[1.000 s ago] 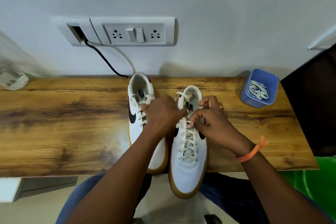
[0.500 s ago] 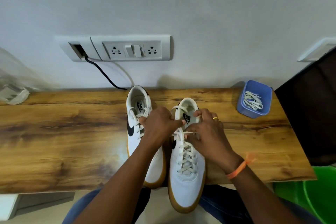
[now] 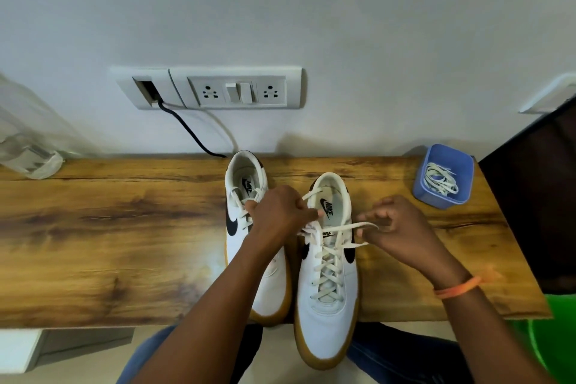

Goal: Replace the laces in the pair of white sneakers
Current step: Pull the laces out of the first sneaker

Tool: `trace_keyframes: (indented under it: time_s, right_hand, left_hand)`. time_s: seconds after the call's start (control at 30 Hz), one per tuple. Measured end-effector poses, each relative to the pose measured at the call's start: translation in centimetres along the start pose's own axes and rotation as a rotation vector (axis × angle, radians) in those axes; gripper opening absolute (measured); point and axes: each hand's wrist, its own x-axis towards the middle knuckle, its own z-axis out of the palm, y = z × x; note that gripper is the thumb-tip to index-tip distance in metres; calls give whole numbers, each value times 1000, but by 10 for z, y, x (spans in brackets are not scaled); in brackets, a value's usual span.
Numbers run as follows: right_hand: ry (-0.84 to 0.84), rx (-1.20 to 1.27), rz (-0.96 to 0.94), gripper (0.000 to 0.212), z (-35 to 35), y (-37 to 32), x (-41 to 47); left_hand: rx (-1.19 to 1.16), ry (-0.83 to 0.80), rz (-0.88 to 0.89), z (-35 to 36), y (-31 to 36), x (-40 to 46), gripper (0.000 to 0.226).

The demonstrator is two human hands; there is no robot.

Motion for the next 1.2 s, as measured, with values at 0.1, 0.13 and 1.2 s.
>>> trace_keyframes:
  time_s: [0.1,0.13,1.2]
  right_hand:
    - [41,-60,-150,38,18,-15,6]
    - [34,-113,-193,34,24,-19,5]
    - [172,-273,-136,8,38,-34,-11]
  left_hand:
    - [-106,108,31,-9,-3,-11,32]
    - [-110,134,43,-9,-7,-20,32]
    - [-23,103,41,48,5,-64,52]
